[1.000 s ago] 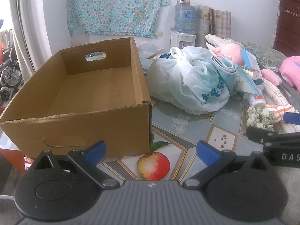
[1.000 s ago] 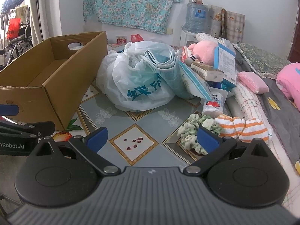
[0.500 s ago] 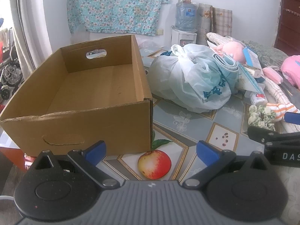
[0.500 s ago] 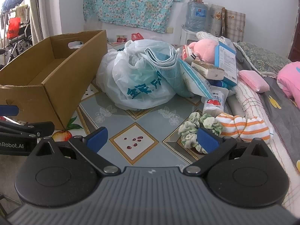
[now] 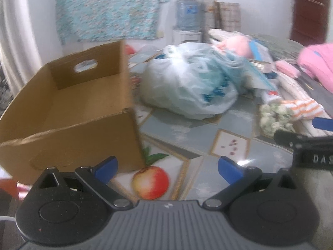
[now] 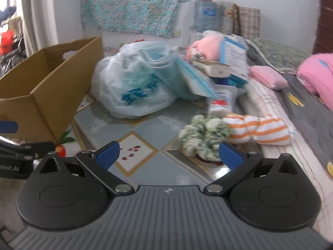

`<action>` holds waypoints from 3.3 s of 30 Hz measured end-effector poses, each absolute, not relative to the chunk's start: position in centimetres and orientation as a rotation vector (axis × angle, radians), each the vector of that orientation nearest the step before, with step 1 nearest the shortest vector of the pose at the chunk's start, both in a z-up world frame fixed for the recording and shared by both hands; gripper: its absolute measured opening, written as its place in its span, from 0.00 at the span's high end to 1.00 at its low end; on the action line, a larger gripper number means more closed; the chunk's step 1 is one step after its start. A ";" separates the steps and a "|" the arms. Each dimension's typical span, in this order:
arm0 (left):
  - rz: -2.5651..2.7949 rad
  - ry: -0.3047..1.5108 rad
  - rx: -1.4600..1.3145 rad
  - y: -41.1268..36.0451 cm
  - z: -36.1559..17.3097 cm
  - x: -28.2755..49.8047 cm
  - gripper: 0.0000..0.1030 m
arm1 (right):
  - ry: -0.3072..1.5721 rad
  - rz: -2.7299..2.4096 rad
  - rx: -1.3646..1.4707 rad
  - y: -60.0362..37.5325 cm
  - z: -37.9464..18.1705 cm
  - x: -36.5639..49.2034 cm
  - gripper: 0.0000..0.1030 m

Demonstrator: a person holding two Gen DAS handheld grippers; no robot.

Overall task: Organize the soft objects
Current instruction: 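Move the right tool toward the clear food bag and open its fingers, then close the right tool on the clear food bag and lift it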

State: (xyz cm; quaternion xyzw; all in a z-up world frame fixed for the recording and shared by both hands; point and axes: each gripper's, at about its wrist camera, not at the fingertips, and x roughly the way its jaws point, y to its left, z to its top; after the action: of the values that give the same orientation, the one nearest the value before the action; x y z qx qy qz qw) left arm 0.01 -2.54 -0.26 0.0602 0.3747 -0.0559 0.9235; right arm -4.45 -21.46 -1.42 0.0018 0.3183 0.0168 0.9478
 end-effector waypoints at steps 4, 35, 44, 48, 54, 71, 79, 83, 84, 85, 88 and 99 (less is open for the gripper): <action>-0.213 0.746 0.169 -5.1 -0.2 -0.2 0.00 | 0.549 0.001 0.062 -24.7 -1.8 -5.9 0.01; -0.557 0.630 0.221 -17.3 2.5 9.5 0.26 | 0.337 0.071 0.505 -36.7 -0.2 1.2 0.02; -0.539 0.646 0.117 -16.5 2.6 12.8 0.46 | 0.453 0.269 0.805 -37.9 -2.2 5.9 0.21; -0.549 0.680 0.105 -16.9 2.2 13.9 0.54 | 0.547 0.278 0.941 -38.9 -3.2 8.2 0.27; -0.565 0.740 0.035 -17.4 0.9 15.8 0.57 | 0.684 0.255 1.010 -38.8 -4.5 11.1 0.30; -0.449 0.856 -0.157 -17.3 -0.5 19.5 0.65 | 0.717 0.277 1.131 -39.2 -6.4 13.1 0.31; -0.410 0.830 -0.219 -16.2 0.3 18.1 0.83 | 0.704 0.303 1.144 -39.2 -6.4 12.6 0.31; -0.417 0.803 -0.231 -15.5 1.2 16.4 0.83 | 0.703 0.322 1.138 -38.8 -6.1 11.6 0.31; -0.424 0.792 -0.232 -15.2 1.5 15.8 0.84 | 0.707 0.331 1.134 -38.7 -6.0 11.5 0.31; -0.428 0.782 -0.231 -14.9 1.7 15.3 0.84 | 0.714 0.338 1.131 -38.5 -5.9 11.3 0.31; -0.437 0.754 -0.227 -13.8 2.2 13.5 0.84 | 0.729 0.367 1.112 -37.6 -5.5 10.9 0.31; -0.437 0.790 -0.200 -8.3 0.8 7.7 0.84 | 0.826 0.466 1.001 -32.2 -5.0 7.7 0.30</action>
State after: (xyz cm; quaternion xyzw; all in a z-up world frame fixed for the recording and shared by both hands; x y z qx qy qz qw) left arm 7.67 -8.32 0.79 -0.0963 0.3809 -0.2106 0.8951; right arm 7.66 -32.16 -4.99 0.4618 0.3812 0.2148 0.7715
